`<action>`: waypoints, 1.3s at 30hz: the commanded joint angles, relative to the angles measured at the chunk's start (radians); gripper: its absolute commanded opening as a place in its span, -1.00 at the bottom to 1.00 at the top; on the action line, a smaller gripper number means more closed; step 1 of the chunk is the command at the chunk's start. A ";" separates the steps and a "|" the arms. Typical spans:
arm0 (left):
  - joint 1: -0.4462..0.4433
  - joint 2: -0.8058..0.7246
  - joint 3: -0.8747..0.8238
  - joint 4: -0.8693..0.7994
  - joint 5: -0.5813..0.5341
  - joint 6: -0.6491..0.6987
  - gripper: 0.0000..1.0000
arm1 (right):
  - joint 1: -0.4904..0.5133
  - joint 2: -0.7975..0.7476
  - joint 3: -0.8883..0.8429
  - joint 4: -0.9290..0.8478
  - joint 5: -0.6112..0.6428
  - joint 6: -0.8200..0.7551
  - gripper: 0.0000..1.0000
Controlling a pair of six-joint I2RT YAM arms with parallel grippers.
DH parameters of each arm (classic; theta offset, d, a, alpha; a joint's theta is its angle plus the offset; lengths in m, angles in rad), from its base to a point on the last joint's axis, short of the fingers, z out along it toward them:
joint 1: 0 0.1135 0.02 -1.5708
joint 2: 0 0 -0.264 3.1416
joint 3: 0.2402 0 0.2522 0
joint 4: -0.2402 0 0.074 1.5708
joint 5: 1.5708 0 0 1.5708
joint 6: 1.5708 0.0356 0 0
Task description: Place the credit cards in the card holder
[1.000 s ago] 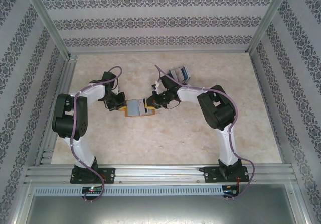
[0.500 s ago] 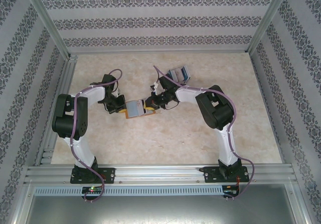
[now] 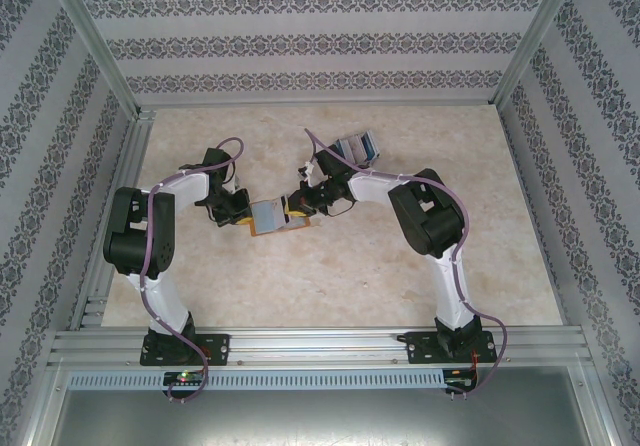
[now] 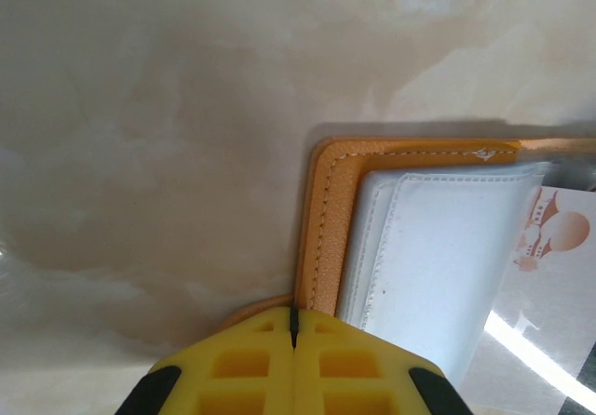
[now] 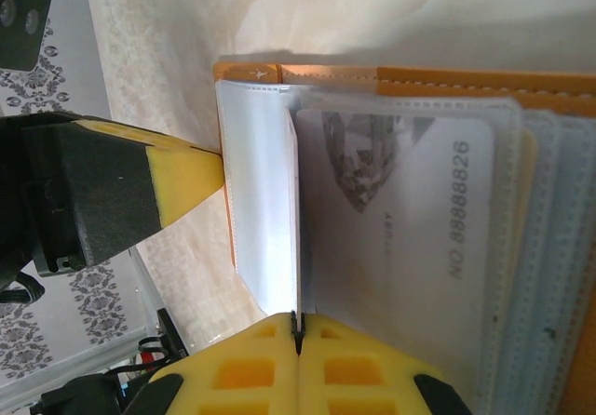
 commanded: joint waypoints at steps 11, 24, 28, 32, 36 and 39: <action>0.005 -0.004 -0.013 0.012 0.008 0.003 -1.00 | 0.027 0.044 0.037 -0.003 -0.023 0.010 -0.89; 0.002 -0.005 -0.012 0.016 0.017 0.000 -1.00 | 0.045 0.040 0.047 -0.017 0.013 0.006 -0.89; 0.001 -0.007 -0.013 0.017 0.017 0.000 -1.00 | 0.047 0.042 0.056 -0.033 0.038 0.003 -0.88; 0.000 -0.009 -0.018 0.019 0.020 -0.001 -1.00 | 0.058 0.043 0.074 -0.053 0.051 -0.004 -0.85; 0.000 -0.012 -0.019 0.021 0.019 -0.001 -1.00 | 0.070 0.041 0.087 -0.071 0.074 -0.015 -0.84; 0.000 -0.012 -0.018 0.022 0.019 -0.002 -1.00 | 0.069 0.035 0.101 -0.098 0.091 -0.036 -0.74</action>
